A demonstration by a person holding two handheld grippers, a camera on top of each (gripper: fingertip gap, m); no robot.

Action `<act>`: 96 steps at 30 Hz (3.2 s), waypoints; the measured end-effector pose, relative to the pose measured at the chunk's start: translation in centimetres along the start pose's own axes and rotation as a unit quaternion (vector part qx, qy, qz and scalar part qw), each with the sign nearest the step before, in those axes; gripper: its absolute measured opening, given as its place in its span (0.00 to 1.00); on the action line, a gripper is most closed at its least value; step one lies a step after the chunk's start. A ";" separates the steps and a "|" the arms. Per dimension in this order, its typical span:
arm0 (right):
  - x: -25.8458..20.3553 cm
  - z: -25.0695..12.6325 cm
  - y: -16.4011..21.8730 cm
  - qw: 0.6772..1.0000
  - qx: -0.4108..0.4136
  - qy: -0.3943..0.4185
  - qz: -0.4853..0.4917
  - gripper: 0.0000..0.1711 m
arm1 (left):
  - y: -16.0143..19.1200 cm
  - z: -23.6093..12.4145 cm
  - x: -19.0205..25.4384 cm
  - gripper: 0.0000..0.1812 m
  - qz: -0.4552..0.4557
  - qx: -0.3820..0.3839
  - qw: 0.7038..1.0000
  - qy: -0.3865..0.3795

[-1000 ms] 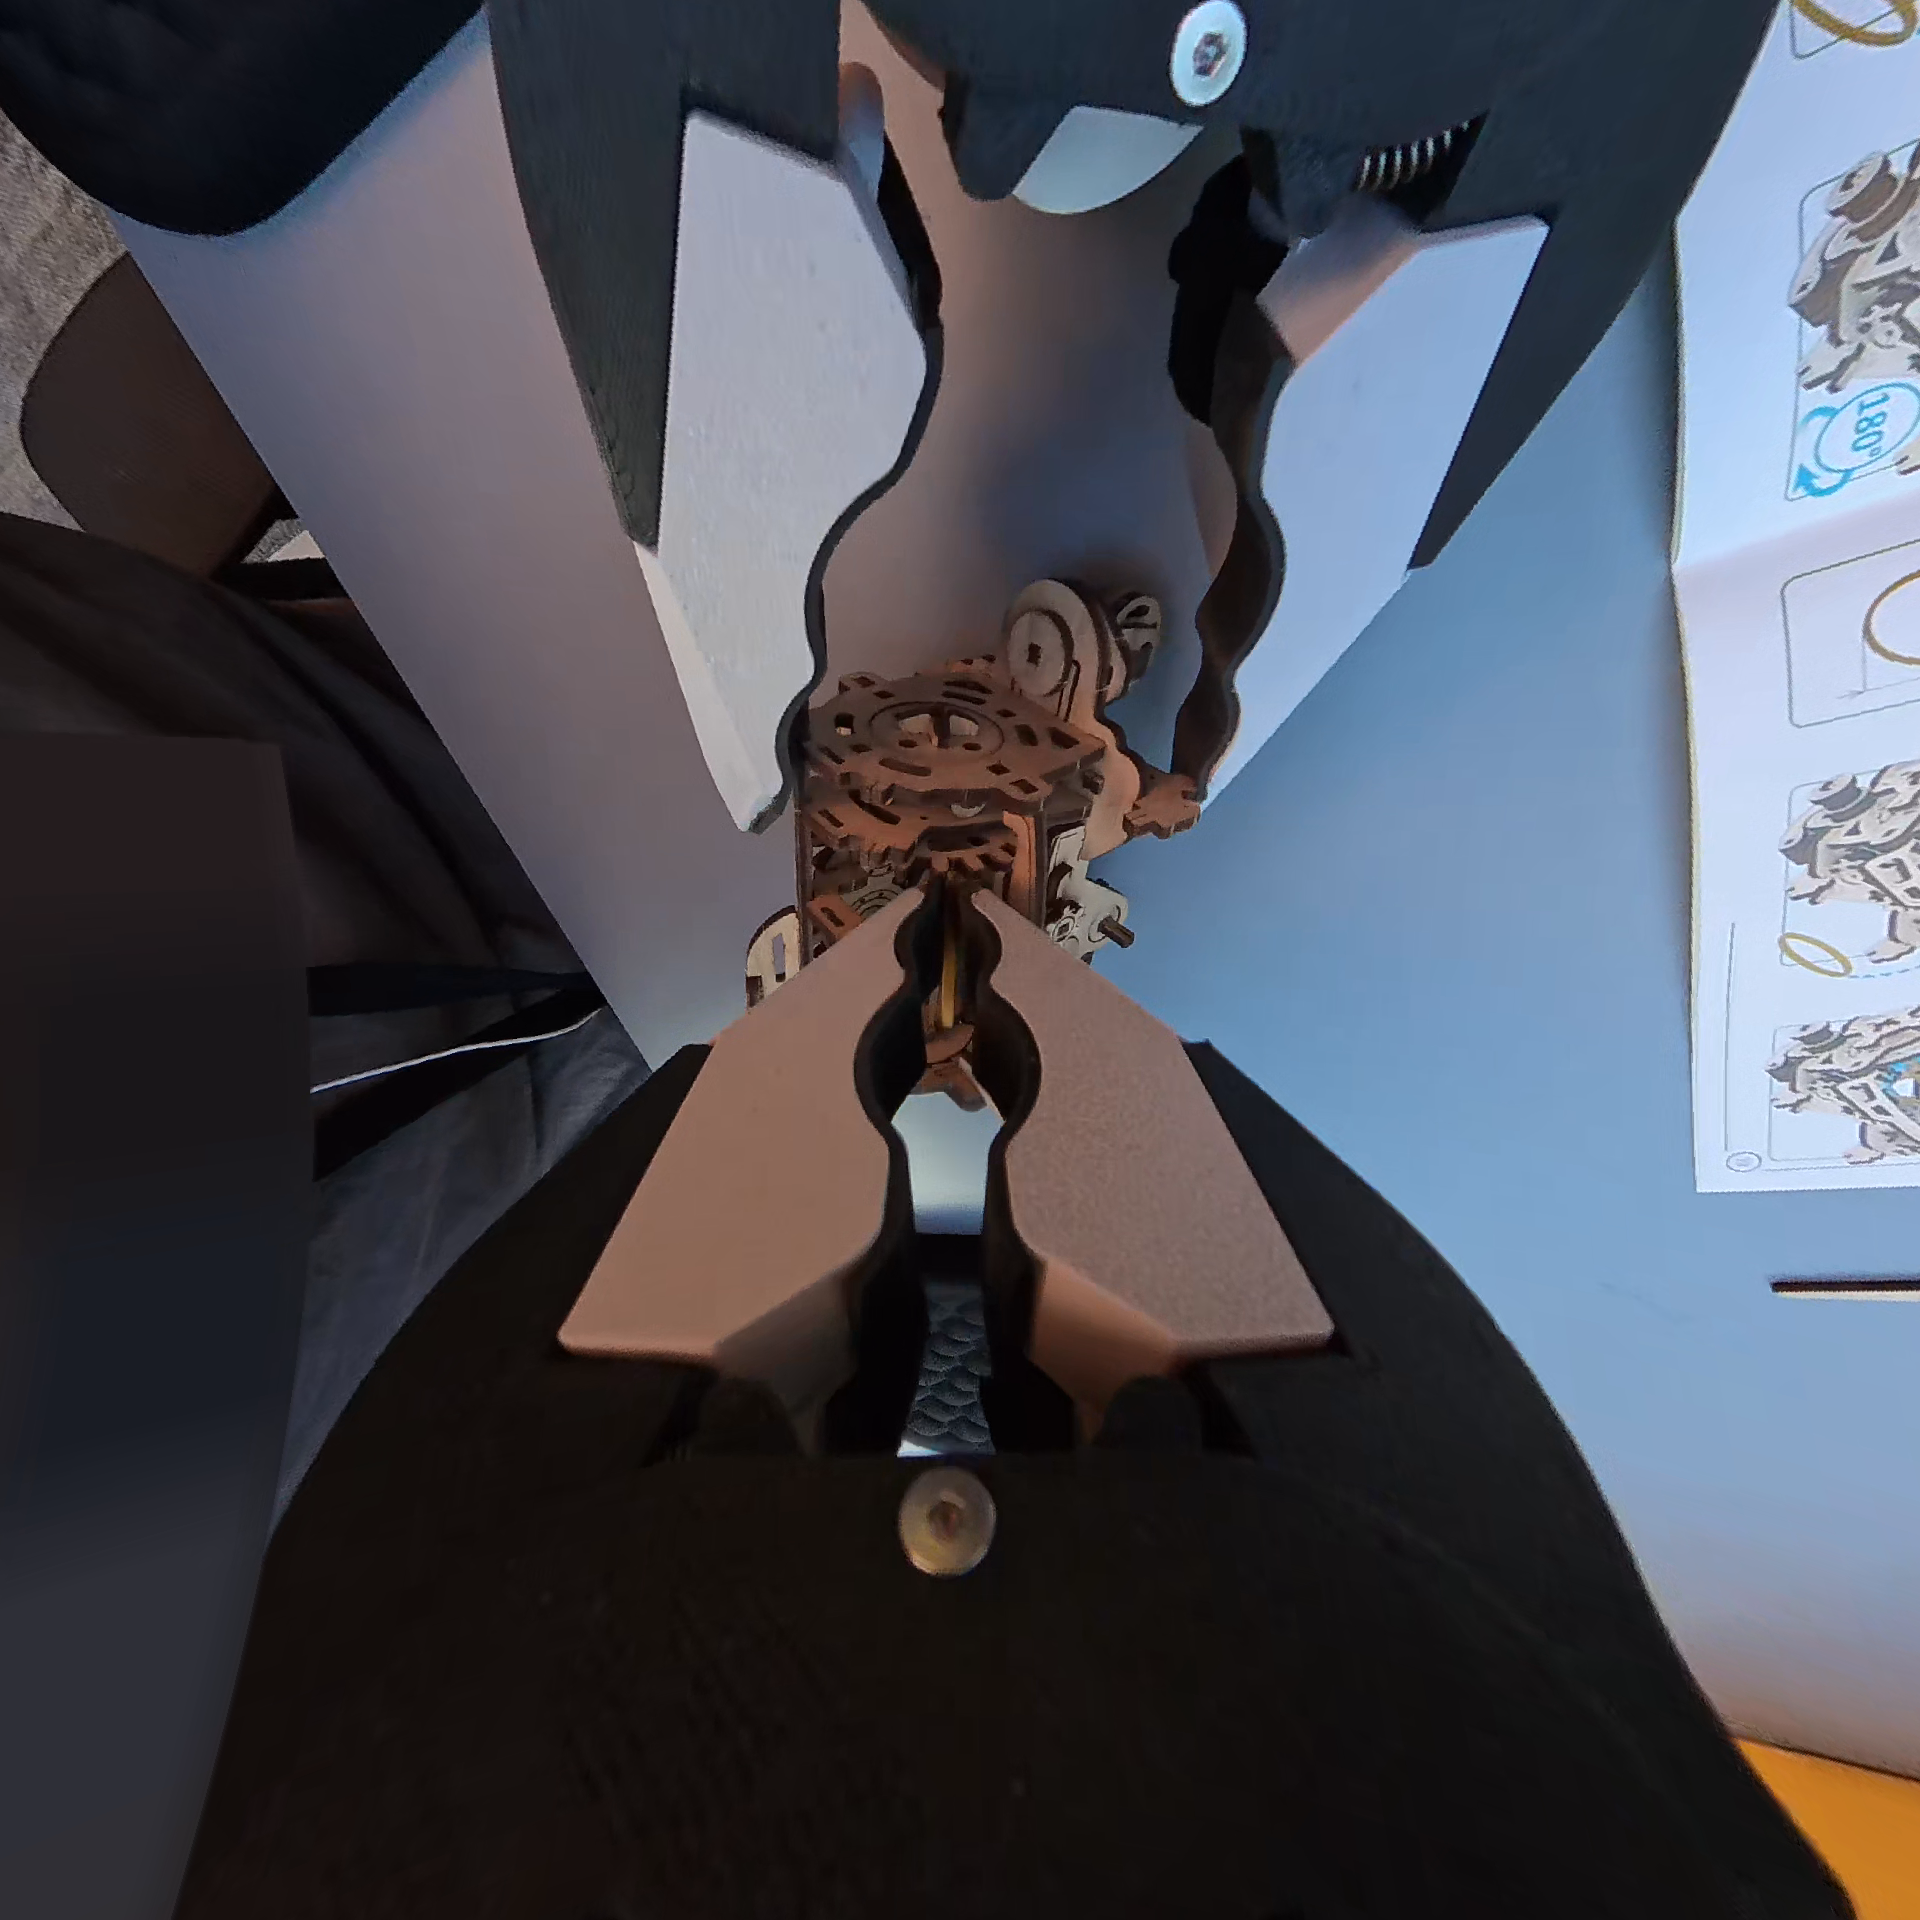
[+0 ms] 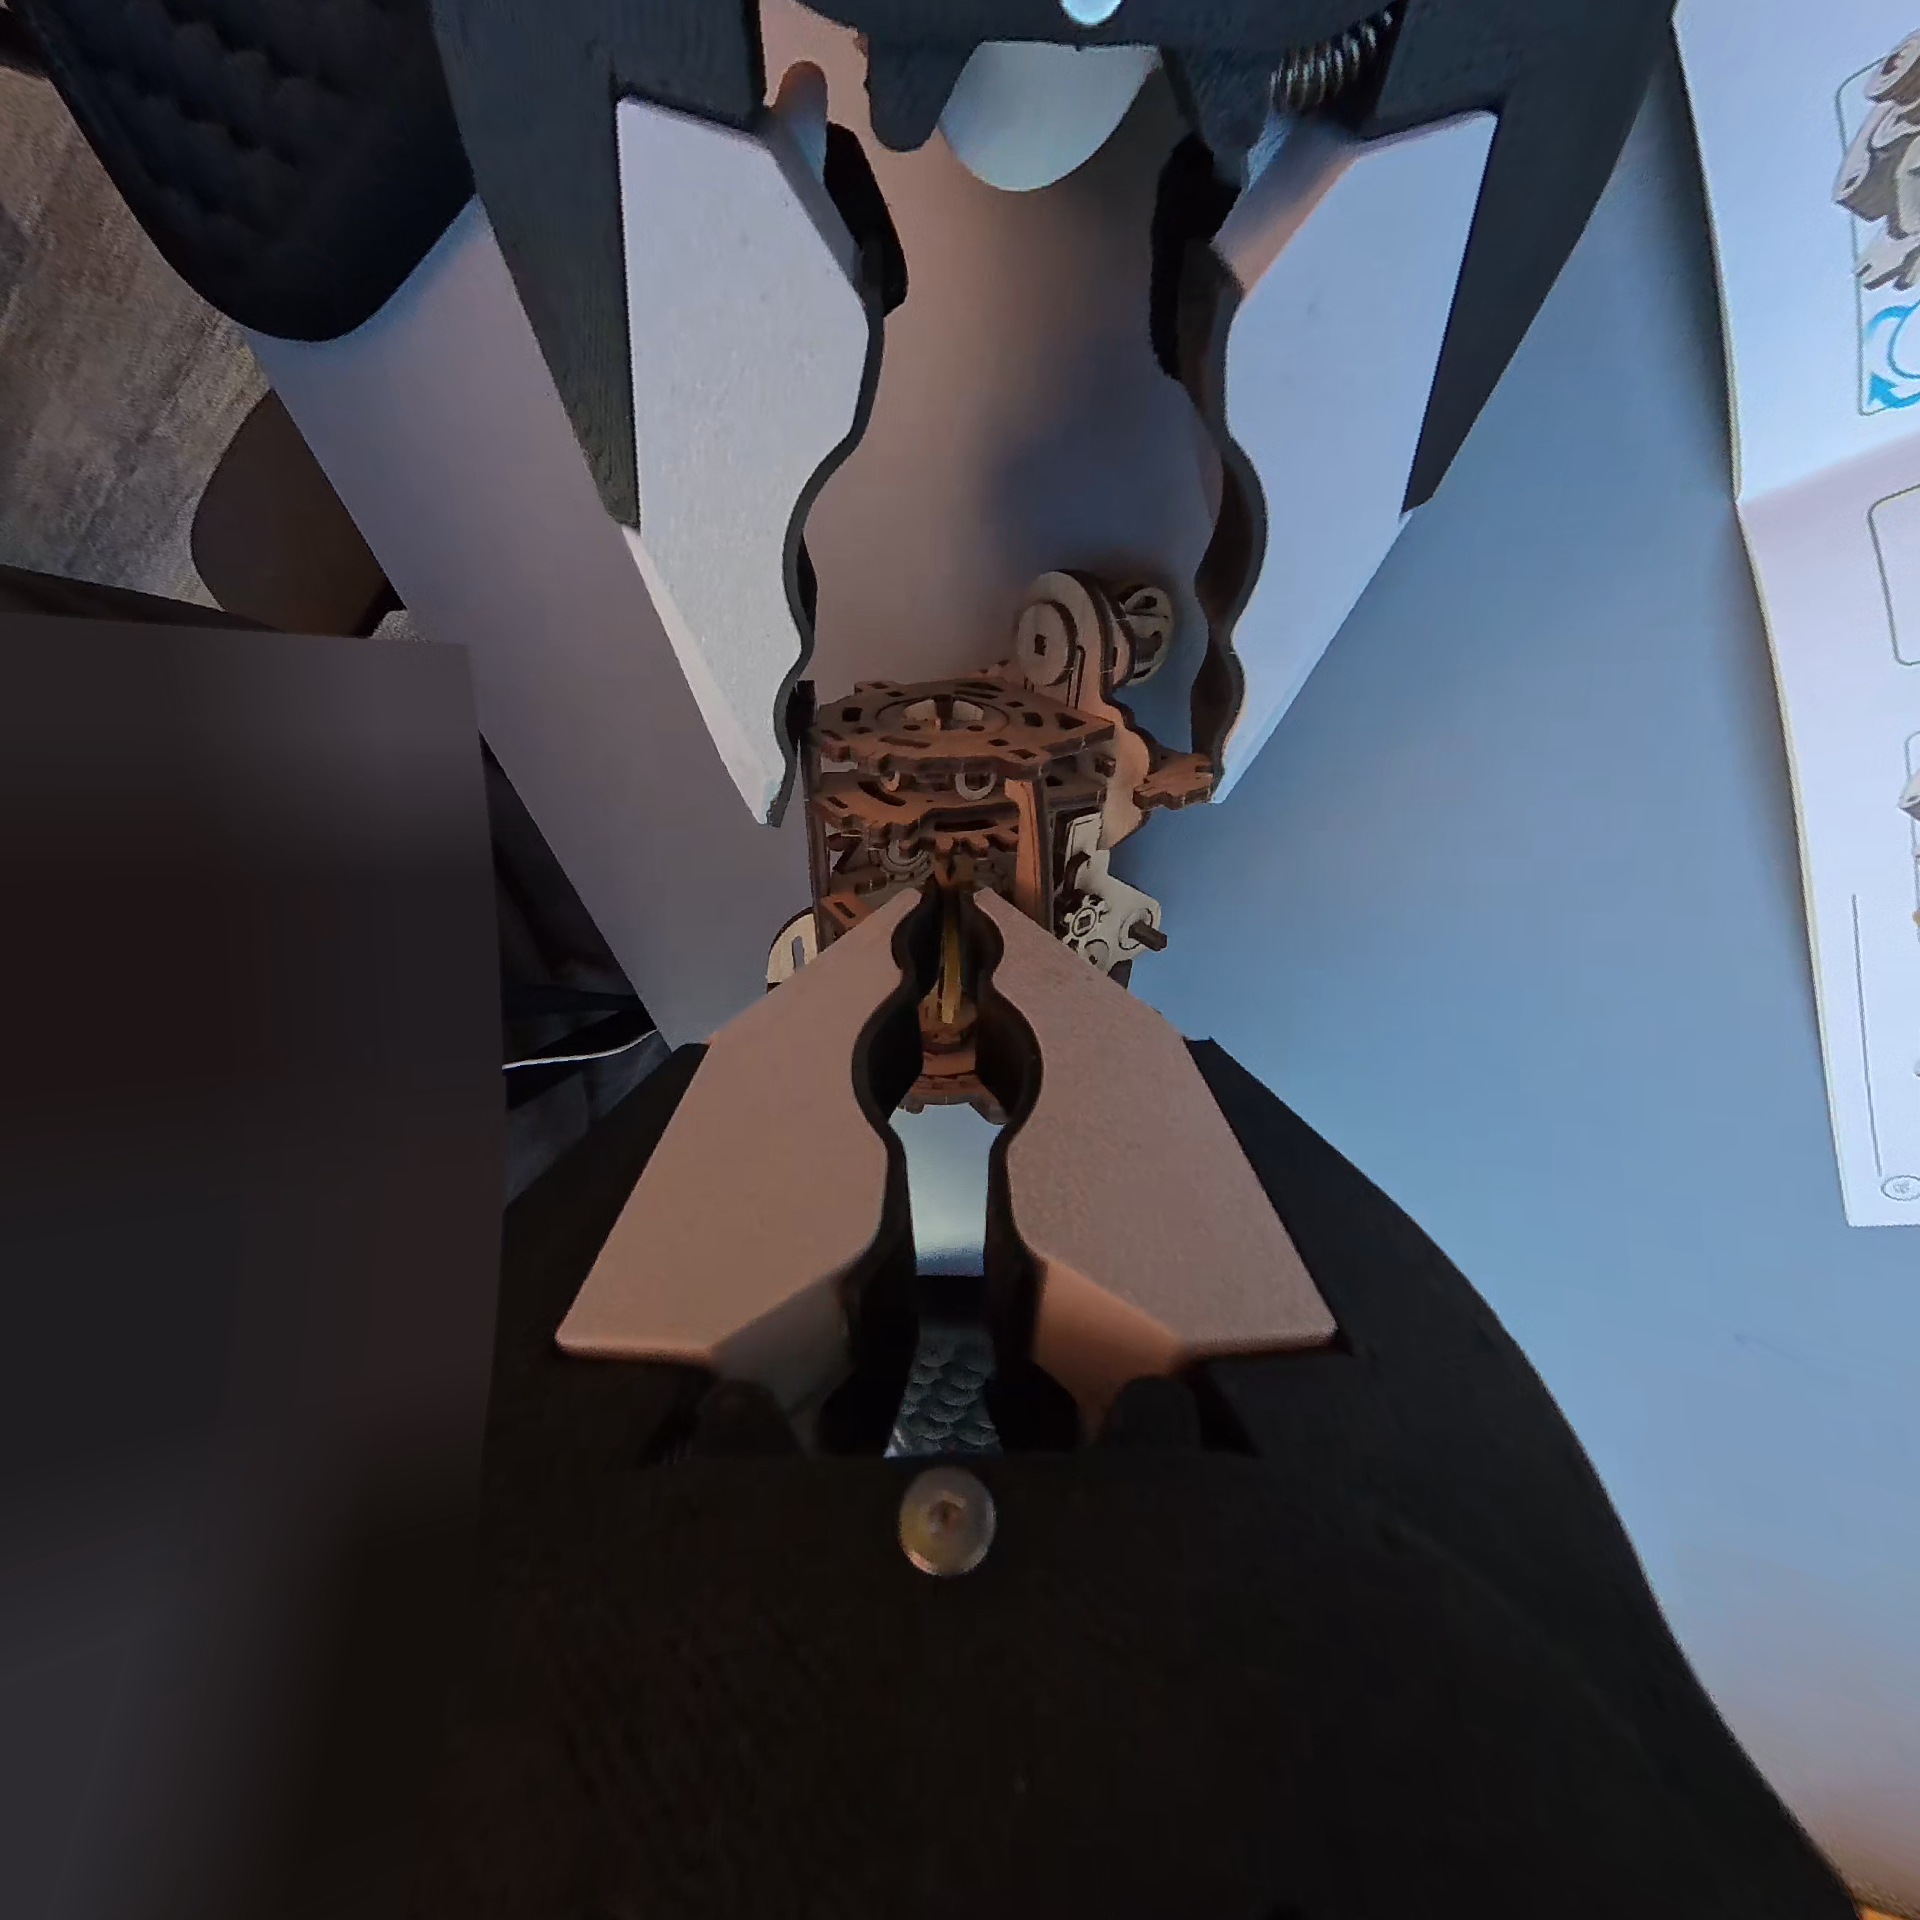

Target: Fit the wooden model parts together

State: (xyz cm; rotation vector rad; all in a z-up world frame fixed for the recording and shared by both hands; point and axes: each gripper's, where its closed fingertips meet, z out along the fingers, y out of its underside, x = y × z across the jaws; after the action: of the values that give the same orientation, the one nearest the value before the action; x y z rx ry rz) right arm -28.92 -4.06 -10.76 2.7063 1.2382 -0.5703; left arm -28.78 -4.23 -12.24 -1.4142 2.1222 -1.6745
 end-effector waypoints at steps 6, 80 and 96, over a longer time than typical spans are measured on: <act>-0.2 -0.4 -0.1 1.000 0.026 -0.011 -0.001 0.06 | 0.0 0.0 0.0 0.46 -0.001 0.000 1.000 0.000; 0.1 -0.2 0.1 0.995 0.040 0.008 0.095 0.00 | 0.3 0.1 0.1 0.46 0.004 -0.007 1.000 -0.006; -0.5 -1.5 -0.4 0.984 0.102 -0.108 0.097 0.00 | -0.6 -1.1 0.0 0.50 -0.013 0.031 0.999 -0.001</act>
State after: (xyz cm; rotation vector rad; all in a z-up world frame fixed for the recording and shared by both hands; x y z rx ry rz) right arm -29.03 -3.74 -9.14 2.7885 0.8970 -0.9812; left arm -29.03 -3.37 -11.32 -1.4306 2.0425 -1.7314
